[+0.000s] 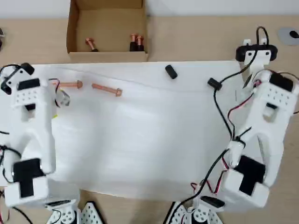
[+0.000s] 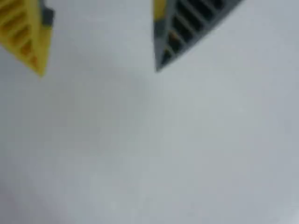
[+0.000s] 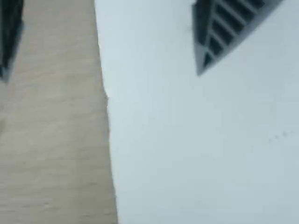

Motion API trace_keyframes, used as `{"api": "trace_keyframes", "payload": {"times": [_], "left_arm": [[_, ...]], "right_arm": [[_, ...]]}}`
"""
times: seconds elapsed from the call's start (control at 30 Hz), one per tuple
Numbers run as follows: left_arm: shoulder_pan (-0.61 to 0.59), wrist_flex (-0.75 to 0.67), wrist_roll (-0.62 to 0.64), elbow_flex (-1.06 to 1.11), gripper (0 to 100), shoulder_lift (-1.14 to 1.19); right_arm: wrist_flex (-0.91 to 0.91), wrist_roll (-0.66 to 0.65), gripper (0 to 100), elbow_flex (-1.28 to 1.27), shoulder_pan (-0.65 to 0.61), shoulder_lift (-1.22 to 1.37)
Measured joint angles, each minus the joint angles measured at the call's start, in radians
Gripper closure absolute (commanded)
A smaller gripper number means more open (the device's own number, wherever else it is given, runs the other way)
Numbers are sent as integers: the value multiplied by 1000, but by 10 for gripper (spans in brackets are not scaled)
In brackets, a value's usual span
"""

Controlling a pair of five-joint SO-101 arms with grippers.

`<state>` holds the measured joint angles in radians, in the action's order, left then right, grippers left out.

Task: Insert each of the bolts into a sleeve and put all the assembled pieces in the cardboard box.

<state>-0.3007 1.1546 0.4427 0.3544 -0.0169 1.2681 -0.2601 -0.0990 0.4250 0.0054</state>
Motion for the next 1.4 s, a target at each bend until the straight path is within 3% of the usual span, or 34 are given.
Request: {"api": "trace_keyframes", "payload": {"times": [0.13, 0.27, 0.47, 0.9, 1.13, 1.4], "left_arm": [[-6, 32, -2, -78, 832, 5], [-6, 46, -58, -97, 831, 5], [-11, 46, -115, -97, 830, 6], [-14, 46, -153, -97, 832, 6], [-14, 46, -190, -74, 832, -18], [-14, -8, -190, 43, 832, -86]], "right_arm": [[144, -87, 716, 164, -8, -3], [328, -327, 716, 305, -35, 35], [376, -563, 716, 388, -38, 175], [227, -568, 717, 634, -80, 509], [258, -566, 717, 818, -133, 701], [391, -539, 717, 1033, -143, 726]]}}
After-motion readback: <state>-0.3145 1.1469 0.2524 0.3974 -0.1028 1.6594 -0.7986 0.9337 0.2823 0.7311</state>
